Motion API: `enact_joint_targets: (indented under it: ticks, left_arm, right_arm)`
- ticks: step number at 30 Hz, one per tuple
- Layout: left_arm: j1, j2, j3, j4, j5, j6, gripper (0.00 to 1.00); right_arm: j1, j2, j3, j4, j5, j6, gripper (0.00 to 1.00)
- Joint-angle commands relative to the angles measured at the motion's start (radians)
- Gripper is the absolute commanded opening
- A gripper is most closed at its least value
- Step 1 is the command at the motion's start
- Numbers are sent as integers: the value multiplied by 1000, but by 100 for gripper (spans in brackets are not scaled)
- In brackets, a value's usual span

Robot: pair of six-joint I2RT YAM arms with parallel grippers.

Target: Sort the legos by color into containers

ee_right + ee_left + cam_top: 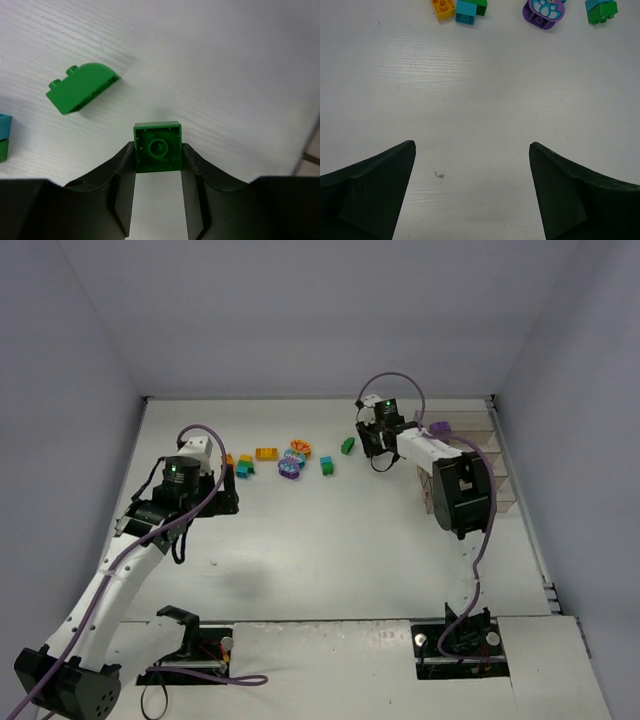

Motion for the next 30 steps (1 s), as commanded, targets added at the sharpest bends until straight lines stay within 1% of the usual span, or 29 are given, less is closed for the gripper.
enact_joint_targets:
  ticks: [1,3,4,6,7,11,16,24,27,28,30]
  left_arm:
    - [-4,15,8,62,34,4,89]
    - [-3,21,14,65,42,-4,89]
    - [-4,22,15,65,42,-6,89]
    - [-4,19,15,68,42,-10,89]
    - [-4,18,12,72,42,-12,89]
    - [-4,4,-3,85,47,-15,89]
    - [-4,-16,-6,67,47,-13,89]
    - [-4,-47,-12,39,47,-3,89]
    - [-3,-50,-14,36,47,-4,89]
    - [-4,-50,-15,38,47,-6,89]
    - [-3,-47,-17,42,47,-7,89]
  right_arm:
    - [-33,-249,-39,73,118,32,0]
    - [-69,-319,-57,76,118,55,0]
    - [-108,-339,-75,76,118,73,0]
    - [-147,-376,-94,76,118,84,0]
    - [-185,-384,-102,73,118,89,0]
    - [-268,-399,-140,57,113,83,1]
    - [-360,-370,-149,41,61,81,4]
    - [-406,-289,-142,23,37,75,10]
    - [-411,-272,-140,20,26,81,19]
    - [-411,-269,-143,-5,26,83,24]
    - [-411,-261,-145,-19,26,86,30]
